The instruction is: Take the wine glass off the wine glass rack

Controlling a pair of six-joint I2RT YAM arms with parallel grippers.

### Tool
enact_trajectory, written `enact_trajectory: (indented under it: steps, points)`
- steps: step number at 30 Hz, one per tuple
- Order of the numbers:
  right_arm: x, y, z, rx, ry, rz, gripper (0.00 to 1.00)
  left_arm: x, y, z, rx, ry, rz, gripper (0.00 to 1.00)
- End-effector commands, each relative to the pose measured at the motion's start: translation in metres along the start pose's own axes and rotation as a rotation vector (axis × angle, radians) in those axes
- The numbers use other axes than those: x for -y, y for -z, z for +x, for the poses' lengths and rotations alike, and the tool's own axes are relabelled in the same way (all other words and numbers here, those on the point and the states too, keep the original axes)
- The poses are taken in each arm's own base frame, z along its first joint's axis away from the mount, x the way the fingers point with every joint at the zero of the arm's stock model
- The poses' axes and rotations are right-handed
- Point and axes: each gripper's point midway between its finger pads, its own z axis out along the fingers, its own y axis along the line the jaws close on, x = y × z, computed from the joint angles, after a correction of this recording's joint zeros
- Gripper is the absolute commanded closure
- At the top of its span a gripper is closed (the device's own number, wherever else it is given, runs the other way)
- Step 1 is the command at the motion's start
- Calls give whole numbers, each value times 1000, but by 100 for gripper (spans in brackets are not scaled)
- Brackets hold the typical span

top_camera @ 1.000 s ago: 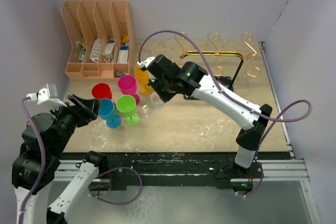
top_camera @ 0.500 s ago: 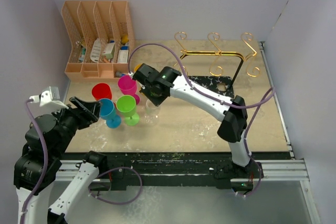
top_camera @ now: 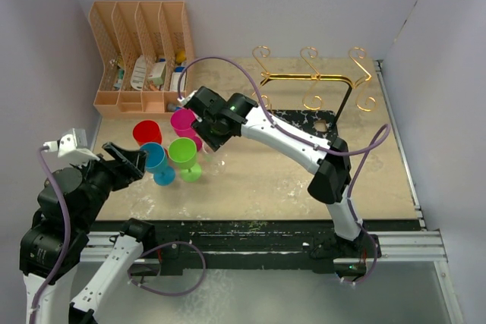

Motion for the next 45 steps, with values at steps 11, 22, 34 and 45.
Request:
enact_trajectory:
  steps: [11,22,34,45]
  points:
    - [40,115,-55,377,-128,65,40,-9,2,-9,67,-49,-26,20]
    - [79,247,-43,822,-260,42,38,-22,-6,-23,173,-135,-70,20]
    - [78,224,24,849,-465,-17,0,-47,-19,-22,280,-297,-125,16]
    - [75,217,43,916,-487,-53,5,-58,1,-16,409,-276,-71,12]
